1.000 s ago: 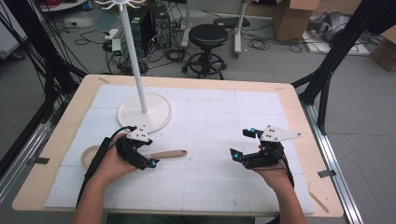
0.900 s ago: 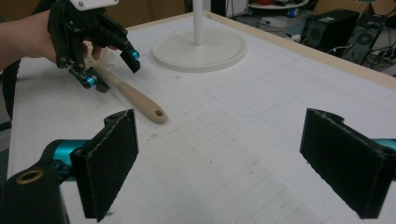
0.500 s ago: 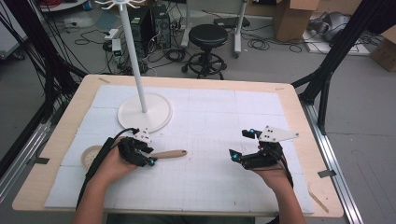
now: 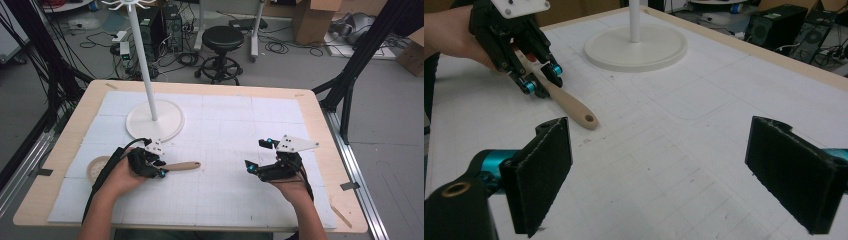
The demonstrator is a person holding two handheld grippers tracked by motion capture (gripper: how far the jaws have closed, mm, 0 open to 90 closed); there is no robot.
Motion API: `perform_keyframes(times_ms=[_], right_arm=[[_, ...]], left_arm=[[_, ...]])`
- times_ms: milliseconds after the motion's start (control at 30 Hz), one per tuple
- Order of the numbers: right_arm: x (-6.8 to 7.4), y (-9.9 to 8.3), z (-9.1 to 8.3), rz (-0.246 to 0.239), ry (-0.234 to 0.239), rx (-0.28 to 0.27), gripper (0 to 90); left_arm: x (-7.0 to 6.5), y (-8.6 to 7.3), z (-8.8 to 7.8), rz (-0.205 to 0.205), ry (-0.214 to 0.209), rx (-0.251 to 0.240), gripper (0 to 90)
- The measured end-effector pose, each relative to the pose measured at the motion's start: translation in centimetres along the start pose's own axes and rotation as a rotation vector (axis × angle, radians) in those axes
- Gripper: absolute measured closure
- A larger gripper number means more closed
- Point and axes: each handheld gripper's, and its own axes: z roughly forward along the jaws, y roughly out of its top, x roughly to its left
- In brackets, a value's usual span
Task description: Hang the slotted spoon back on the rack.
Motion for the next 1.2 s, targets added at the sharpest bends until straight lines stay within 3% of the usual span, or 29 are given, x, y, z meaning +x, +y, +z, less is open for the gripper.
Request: perform_keyframes(times_ms=[167, 400, 533, 633, 767, 1067, 1200], right_arm=[[0.0, -0.1, 0.1, 0.000, 0.000, 0.007, 10.7], [0.0, -0.1, 0.2, 0.004, -0.002, 0.010, 10.7], [-0.1, -0.1, 0.1, 0.005, -0.004, 0.008, 10.7], [-0.1, -0.2, 0.1, 0.006, -0.004, 0.006, 10.7], [-0.1, -0.2, 0.1, 0.010, -0.003, 0.006, 10.7], [0.0, -0.2, 0.2, 0.007, -0.005, 0.008, 10.7], [0.0, -0.2, 0.2, 0.009, -0.004, 0.009, 10.7]], left_arm=[[-0.2, 0.2, 0.0, 0.017, -0.008, 0.011, 73.0], [-0.4, 0.5, 0.0, 0.008, 0.008, 0.030, 73.9], [-0.5, 0.5, -0.2, 0.020, -0.010, 0.029, 73.9], [-0.6, 0.6, -1.1, 0.016, -0.006, -0.019, 73.9], [-0.6, 0.8, -3.2, 0.022, 0.010, -0.115, 73.8], [-0.5, 0.0, -7.9, -0.010, 0.055, -0.349, 73.8], [-0.6, -0.3, -9.3, -0.022, 0.071, -0.428, 73.8]])
